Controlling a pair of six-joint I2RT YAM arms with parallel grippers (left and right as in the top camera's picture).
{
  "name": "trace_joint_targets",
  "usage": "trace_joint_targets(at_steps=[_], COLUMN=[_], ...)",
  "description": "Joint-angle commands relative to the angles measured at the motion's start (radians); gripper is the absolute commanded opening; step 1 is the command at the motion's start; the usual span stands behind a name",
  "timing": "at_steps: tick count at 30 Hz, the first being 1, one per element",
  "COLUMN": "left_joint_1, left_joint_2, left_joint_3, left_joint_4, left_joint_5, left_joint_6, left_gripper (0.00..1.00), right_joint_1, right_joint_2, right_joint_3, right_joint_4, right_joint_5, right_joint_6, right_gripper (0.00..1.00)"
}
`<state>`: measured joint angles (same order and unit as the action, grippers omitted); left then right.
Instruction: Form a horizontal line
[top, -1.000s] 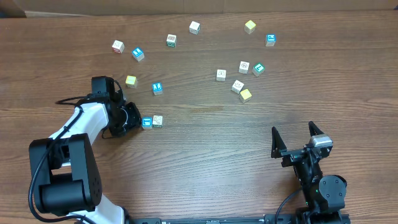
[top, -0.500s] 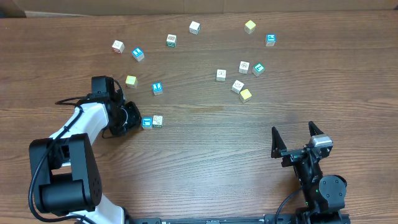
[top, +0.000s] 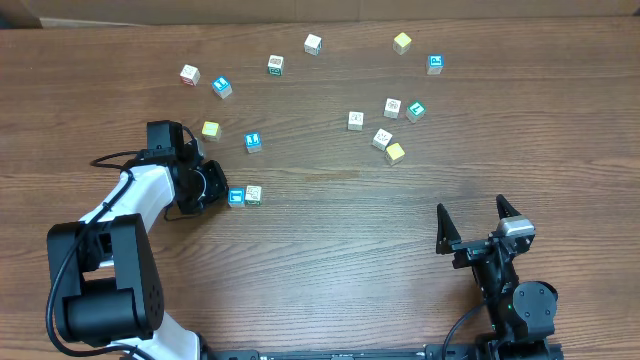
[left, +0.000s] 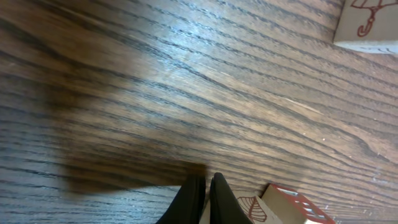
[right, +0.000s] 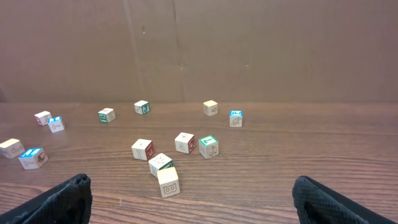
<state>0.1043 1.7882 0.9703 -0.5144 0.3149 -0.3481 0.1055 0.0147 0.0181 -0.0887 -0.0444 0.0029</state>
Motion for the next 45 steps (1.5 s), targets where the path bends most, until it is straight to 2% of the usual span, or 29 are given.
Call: trace_joint_targets(at_steps=[1,6,9,11,13,17,20,24,34,45], left_joint_1=[-0.009,-0.01,-0.009,-0.01,-0.013,-0.032,-0.065,-0.134,-0.298,-0.316], left_joint_2=[0.019,0.018,0.018,0.018,0.018,0.018,0.018,0.023,0.023,0.024], left_joint_3=[-0.001,0.016,0.096,0.17,0.243,0.333,0.343,0.341,0.306,0.24], left_joint_4=[0.002,-0.023,-0.113,-0.178,-0.226,-0.243,-0.22,-0.215,-0.182,-0.135], left_joint_5=[0.021,-0.135,-0.257,-0.287,-0.273,-0.15,-0.075,-0.071,-0.298,-0.321], left_joint_6=[0.035,0.031,0.032,0.04,0.046,0.045,0.045,0.036,-0.019,-0.13], left_gripper=[0.04,0.04,0.04,0.04,0.04,0.04,0.04,0.04,0.04,0.04], right_joint_1=[0.006,0.006,0.006,0.006,0.006,0.006,0.006,0.006,0.006,0.006], right_joint_2=[-0.012,-0.012,-0.012,-0.012,-0.012,-0.012,-0.012,-0.012,-0.012,-0.012], right_joint_3=[-0.01,-0.01,-0.01,-0.01,-0.01,-0.01,-0.01,-0.01,-0.01,-0.01], right_joint_4=[0.007,0.007,0.007,0.007,0.007,0.007,0.007,0.007,0.007,0.007], right_joint_5=[0.005,0.005,0.005,0.005,0.005,0.005,0.005,0.005,0.005,0.005], right_joint_6=[-0.004,-0.004,-0.004,-0.004,-0.004,-0.004,-0.004,-0.004,-0.004,-0.004], right_gripper=[1.0,1.0,1.0,1.0,1.0,1.0,1.0,1.0,1.0,1.0])
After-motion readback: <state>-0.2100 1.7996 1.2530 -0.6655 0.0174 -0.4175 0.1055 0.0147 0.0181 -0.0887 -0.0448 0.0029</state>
